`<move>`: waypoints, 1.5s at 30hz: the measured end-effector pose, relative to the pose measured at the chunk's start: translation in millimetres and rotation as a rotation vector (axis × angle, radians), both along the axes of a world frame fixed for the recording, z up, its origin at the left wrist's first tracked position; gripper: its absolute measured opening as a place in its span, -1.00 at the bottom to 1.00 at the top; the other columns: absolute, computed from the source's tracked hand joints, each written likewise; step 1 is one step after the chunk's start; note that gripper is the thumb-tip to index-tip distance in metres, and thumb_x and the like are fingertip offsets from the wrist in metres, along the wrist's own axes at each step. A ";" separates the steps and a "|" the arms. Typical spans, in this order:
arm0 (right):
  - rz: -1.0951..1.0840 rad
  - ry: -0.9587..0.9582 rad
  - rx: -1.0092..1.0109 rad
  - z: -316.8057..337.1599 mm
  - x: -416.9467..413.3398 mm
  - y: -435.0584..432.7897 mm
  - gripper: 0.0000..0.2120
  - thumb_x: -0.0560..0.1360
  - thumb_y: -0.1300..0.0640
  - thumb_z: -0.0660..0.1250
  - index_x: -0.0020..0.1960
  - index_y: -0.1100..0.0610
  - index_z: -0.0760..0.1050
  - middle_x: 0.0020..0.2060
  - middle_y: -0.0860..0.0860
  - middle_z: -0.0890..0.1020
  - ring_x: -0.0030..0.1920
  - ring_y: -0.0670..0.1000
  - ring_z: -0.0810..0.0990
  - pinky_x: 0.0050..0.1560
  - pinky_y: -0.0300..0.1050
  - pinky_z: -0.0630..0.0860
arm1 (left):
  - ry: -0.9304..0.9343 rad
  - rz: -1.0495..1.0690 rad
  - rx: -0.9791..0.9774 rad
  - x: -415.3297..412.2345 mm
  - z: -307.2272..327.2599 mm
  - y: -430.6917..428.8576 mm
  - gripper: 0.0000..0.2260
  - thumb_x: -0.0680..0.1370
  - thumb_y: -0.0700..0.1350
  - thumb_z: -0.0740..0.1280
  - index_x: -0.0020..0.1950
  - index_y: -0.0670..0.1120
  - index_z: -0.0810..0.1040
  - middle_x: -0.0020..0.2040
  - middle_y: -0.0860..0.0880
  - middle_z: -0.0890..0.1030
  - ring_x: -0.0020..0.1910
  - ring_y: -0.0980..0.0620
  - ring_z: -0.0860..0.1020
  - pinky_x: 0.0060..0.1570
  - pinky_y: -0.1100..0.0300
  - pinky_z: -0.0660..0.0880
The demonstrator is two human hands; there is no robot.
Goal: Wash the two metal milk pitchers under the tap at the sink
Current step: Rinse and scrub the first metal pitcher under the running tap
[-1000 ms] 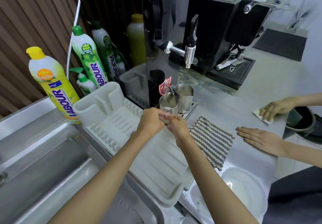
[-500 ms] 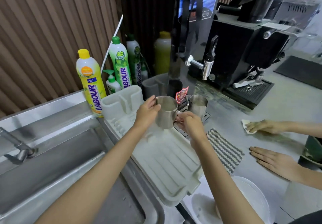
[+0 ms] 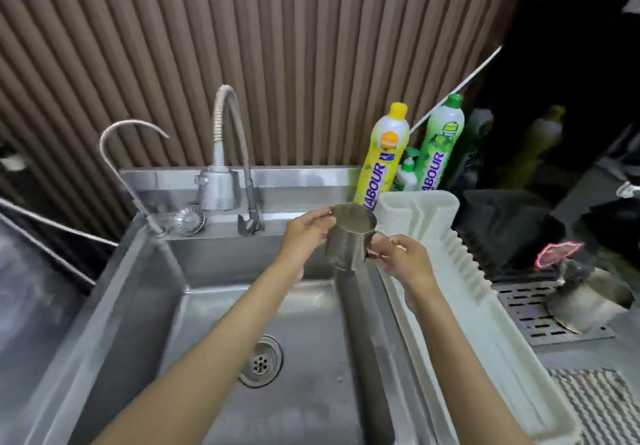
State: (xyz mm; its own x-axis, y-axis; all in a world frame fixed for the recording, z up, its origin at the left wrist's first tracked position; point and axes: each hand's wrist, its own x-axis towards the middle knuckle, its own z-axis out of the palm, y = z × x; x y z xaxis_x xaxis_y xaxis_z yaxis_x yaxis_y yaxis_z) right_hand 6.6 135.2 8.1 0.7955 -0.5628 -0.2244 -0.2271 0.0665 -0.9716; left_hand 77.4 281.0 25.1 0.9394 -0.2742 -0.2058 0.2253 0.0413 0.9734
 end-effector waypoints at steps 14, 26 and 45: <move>0.070 -0.112 0.137 -28.8 47.1 63.5 -0.85 0.50 0.17 0.34 -0.11 0.27 0.50 -0.10 0.21 0.60 -0.02 0.08 0.61 0.02 -0.24 0.55 | 0.151 0.316 0.384 100.0 -54.9 100.9 -0.64 0.54 -0.01 0.32 0.23 -0.20 0.49 0.31 -0.14 0.50 0.22 -0.09 0.47 0.06 0.19 0.35; 0.119 -0.144 0.077 -38.2 59.3 74.8 -0.86 0.50 0.14 0.34 -0.11 0.24 0.52 -0.17 0.10 0.64 -0.05 -0.02 0.62 0.03 -0.27 0.58 | 0.104 0.263 0.509 137.4 -99.3 101.2 -0.70 0.57 -0.10 0.27 0.19 -0.28 0.54 0.19 -0.20 0.56 0.23 -0.15 0.49 0.06 0.14 0.39; 0.142 -0.092 0.045 -48.2 62.0 85.1 -0.77 0.47 0.11 0.37 -0.11 0.31 0.51 -0.12 0.23 0.66 -0.05 0.05 0.61 0.17 -0.03 0.53 | 0.328 0.113 0.140 128.3 -98.3 125.8 -0.73 0.61 -0.21 0.18 0.29 -0.20 0.45 0.03 -0.20 0.55 0.01 -0.16 0.51 0.14 -0.02 0.44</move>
